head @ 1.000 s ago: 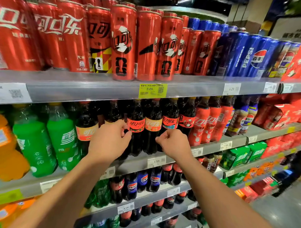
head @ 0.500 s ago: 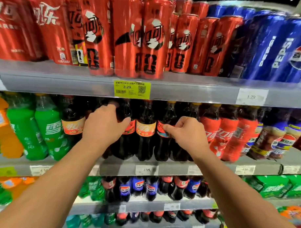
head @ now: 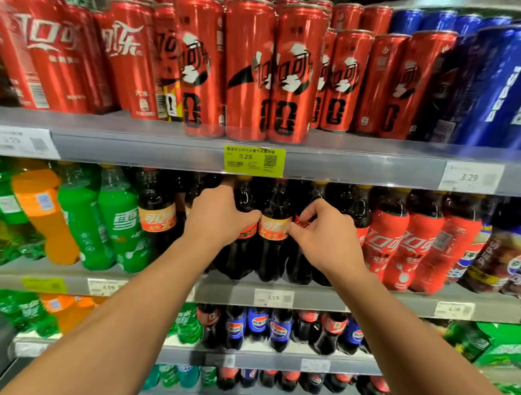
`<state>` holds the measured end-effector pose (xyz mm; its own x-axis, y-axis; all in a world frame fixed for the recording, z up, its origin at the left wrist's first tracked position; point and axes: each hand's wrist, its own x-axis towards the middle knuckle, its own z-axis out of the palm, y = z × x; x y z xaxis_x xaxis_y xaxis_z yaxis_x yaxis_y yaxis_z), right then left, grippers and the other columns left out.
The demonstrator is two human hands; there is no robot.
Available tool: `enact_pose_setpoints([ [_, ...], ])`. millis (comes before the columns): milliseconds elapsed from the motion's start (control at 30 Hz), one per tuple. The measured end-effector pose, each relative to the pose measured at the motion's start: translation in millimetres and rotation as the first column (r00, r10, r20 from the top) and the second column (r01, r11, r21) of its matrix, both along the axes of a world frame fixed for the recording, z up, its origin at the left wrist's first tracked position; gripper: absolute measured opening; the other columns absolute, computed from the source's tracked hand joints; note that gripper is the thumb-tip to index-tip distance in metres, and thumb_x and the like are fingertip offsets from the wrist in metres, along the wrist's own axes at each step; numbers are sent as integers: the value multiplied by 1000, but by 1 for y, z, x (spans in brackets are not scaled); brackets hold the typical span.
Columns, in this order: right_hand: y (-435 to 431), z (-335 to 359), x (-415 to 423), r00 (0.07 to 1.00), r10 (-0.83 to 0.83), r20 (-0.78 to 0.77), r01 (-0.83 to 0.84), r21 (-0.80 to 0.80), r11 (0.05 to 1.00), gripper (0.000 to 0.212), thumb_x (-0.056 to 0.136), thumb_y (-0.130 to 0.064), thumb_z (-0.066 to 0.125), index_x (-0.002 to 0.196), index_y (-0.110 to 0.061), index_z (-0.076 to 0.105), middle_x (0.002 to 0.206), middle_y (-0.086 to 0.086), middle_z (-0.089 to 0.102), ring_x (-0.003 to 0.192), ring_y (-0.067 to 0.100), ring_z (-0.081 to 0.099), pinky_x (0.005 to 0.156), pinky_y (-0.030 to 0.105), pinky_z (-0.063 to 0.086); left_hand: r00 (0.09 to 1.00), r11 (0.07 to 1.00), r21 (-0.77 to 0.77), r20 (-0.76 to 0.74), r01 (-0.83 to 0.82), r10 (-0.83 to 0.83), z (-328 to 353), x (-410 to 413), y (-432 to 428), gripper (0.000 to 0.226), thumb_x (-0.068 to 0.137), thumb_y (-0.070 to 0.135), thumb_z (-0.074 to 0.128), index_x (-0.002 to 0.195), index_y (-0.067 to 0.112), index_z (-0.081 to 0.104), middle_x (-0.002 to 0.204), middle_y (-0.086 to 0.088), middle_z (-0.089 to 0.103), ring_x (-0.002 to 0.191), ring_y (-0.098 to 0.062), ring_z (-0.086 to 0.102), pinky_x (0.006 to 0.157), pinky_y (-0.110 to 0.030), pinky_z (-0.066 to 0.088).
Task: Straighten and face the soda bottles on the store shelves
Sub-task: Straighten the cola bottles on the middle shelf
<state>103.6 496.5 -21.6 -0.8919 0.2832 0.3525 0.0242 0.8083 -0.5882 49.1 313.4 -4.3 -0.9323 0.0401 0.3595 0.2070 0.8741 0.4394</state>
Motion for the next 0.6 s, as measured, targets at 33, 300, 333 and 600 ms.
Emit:
enact_pose_setpoints([
  [33, -6, 1, -2, 1000, 18, -2, -18, 1, 1000, 25, 79, -39, 71, 96, -26, 59, 74, -5, 67, 79, 20, 66, 65, 32, 48, 1000, 1000, 8, -20, 14, -14, -1, 3, -1, 57, 66, 61, 70, 95, 14, 57, 80, -6, 65, 79, -30, 63, 62, -33, 49],
  [300, -34, 13, -28, 989, -28, 143, 38, -65, 997, 52, 72, -55, 73, 96, -14, 53, 78, 9, 69, 61, 28, 69, 62, 40, 61, 977, 985, 55, -148, 164, -154, -5, 28, -24, 46, 66, 56, 71, 90, 28, 42, 84, 4, 60, 76, -19, 58, 61, -35, 46],
  [333, -34, 13, -30, 983, -25, 181, 36, -56, 998, 52, 72, -57, 73, 93, -14, 52, 76, 8, 69, 56, 26, 69, 60, 39, 61, 976, 984, 65, -150, 167, -156, -4, 30, -27, 46, 66, 56, 71, 90, 29, 43, 85, 5, 61, 77, -18, 58, 62, -35, 47],
  [600, -44, 4, -36, 973, -109, 206, 102, 43, 994, 64, 69, -67, 72, 96, -15, 47, 80, 6, 65, 70, 29, 68, 64, 43, 60, 961, 962, 175, -217, 209, -169, -3, 46, -53, 45, 65, 53, 74, 95, 43, 41, 93, 9, 61, 84, -13, 57, 65, -28, 37],
])
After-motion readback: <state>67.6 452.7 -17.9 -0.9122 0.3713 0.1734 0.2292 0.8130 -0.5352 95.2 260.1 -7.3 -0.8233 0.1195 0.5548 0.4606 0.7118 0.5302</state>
